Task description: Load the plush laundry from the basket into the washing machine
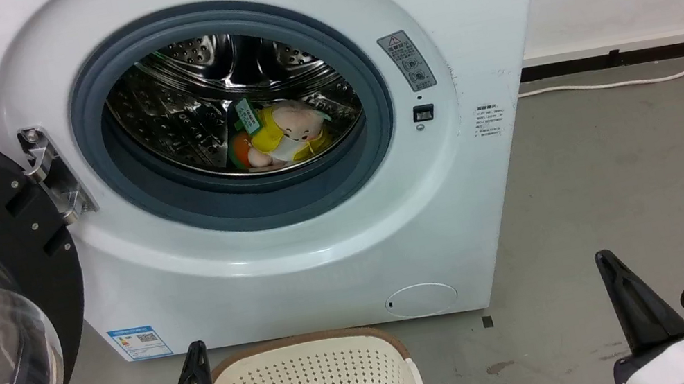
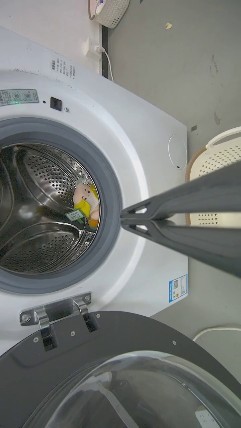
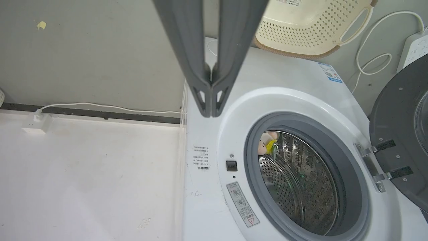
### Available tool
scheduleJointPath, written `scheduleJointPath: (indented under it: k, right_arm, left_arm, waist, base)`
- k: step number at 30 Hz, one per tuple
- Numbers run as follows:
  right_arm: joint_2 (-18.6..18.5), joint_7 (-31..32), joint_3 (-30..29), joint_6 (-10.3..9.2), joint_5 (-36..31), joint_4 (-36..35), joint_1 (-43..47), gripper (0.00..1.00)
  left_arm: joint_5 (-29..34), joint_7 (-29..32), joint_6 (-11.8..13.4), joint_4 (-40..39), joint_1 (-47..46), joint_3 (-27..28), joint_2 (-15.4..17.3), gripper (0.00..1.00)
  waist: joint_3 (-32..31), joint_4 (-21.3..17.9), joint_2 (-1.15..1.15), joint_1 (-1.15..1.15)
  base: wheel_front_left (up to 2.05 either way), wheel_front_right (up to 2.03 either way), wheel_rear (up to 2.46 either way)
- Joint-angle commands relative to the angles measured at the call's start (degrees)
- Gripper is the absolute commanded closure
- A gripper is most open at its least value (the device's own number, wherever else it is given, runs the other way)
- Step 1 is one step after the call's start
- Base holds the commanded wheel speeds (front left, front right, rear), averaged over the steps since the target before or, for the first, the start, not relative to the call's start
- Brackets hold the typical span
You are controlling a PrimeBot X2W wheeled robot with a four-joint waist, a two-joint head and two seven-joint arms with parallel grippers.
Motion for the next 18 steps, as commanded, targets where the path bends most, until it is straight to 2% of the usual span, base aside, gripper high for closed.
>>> scheduleJointPath:
  k: [1, 18]
  right_arm:
    - [0.0, 0.4, -0.2, -0.02, -0.5, -0.3, -1.1, 1.0]
    - [0.0, 2.5, -0.6, -0.03, -2.4, -0.5, -1.6, 1.0]
  left_arm:
    - [0.5, 0.3, -0.3, -0.3, -1.1, 0.4, -0.4, 1.0]
    - [2.4, 2.4, -0.9, -1.0, -1.7, 1.7, -1.3, 1.0]
  waist:
    - [0.0, 0.0, 0.0, 0.0]
    - [0.1, 0.1, 0.0, 0.0]
  base:
    - [0.0, 0.0, 0.0]
    - [0.0, 0.0, 0.0]
